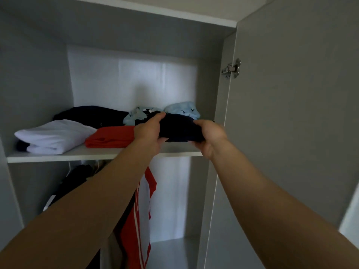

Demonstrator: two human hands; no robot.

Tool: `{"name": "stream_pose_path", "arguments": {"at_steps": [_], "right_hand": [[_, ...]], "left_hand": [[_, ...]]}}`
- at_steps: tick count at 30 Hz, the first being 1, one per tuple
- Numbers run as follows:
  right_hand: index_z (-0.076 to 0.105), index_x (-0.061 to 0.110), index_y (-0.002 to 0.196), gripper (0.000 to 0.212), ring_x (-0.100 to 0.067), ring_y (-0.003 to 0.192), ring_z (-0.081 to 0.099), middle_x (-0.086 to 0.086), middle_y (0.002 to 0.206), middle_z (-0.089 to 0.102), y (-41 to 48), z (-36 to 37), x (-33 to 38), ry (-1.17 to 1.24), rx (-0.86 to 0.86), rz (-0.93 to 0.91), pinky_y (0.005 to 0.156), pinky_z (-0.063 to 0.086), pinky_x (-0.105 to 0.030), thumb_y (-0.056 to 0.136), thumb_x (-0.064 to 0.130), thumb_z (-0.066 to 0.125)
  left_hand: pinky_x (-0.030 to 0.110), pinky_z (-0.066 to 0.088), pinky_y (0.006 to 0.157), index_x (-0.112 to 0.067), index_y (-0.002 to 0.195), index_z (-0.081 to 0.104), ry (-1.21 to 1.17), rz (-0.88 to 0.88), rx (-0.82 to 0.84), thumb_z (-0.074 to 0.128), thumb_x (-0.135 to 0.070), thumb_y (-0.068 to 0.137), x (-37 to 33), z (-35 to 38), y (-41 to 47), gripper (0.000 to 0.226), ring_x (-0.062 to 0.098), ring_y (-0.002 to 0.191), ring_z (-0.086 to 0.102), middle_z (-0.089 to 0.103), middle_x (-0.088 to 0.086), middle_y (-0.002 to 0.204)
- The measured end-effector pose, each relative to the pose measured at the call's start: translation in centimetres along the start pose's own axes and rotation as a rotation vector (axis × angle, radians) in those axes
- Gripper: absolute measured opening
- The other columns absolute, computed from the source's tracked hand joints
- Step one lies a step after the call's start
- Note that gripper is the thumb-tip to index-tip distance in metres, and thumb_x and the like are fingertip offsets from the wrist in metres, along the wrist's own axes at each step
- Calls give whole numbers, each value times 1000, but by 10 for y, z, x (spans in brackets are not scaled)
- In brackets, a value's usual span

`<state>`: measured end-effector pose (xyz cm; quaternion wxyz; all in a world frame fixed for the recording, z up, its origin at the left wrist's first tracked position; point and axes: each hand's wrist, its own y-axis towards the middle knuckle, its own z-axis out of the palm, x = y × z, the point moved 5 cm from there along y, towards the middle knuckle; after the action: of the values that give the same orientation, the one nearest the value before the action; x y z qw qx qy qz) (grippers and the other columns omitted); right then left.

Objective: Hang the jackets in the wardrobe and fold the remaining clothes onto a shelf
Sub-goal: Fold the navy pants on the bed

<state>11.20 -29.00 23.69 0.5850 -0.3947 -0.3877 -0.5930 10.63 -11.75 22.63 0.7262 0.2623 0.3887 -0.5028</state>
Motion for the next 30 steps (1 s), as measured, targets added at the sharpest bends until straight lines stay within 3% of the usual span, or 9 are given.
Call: {"name": "stream_pose_path", "arguments": {"at_steps": [4,9,12,13,15,18,21,24,30], "right_hand": [[61,4,122,37,-30,85,72,-17,102,72,74,9,8,13,8,-26,53,58,-32,86,3,71],[49,3,131,47,-30,90,69,-18,113,67,159,2,-12,-78,-55,-14,51,57,-32,88,5,69],[29,4,139,61,-34,112,58,-20,134,49,193,-19,-39,-721,-145,-63,80,56,-41,92,13,66],[29,6,141,60,-38,120,52,-22,138,44,201,-25,-44,-951,-155,-145,93,49,-43,93,16,64],[39,17,143,54,-40,122,48,-17,139,43,204,-25,-48,-1260,-165,-443,101,43,-45,93,18,58],[57,31,136,53,-29,122,51,-1,136,56,200,-10,-60,-1516,-52,-760,94,41,-39,87,11,54],[65,31,129,50,-28,111,61,-3,124,63,210,-9,-73,-1526,7,-620,88,51,-36,88,5,50],[69,22,123,49,-29,106,63,-8,119,66,214,-12,-73,-1455,-20,-650,86,52,-37,86,-2,50],[74,19,117,54,-28,107,65,-8,120,69,217,-19,-73,-1338,-83,-684,92,49,-33,76,-10,51]], "left_hand": [[43,63,78,-7,126,62,-32,46,9,85,-23,81,1,22,69,53,27,105,69,69,12,119],[35,62,62,-8,119,66,219,65,-13,87,-33,79,26,19,134,51,24,89,73,73,11,110],[26,50,49,-10,95,69,1183,70,57,72,-60,84,36,-3,160,51,16,54,63,68,7,71],[25,46,51,-13,82,66,1539,198,55,67,-66,85,34,-8,169,53,14,51,58,63,3,62],[28,38,51,-19,63,50,1834,661,16,67,-67,83,25,1,176,55,16,55,56,57,-1,60],[35,46,71,-24,89,55,1704,1205,267,76,-60,72,32,30,166,45,21,89,59,59,-4,91],[41,40,106,-27,138,50,1907,1037,555,69,-60,77,66,34,178,72,21,132,44,49,-4,138],[37,46,101,-28,148,45,1829,880,510,64,-55,90,82,21,191,67,20,122,55,57,-2,137],[37,49,93,-29,150,44,1856,1011,424,57,-57,94,92,25,187,64,22,115,59,60,-3,136]]}}
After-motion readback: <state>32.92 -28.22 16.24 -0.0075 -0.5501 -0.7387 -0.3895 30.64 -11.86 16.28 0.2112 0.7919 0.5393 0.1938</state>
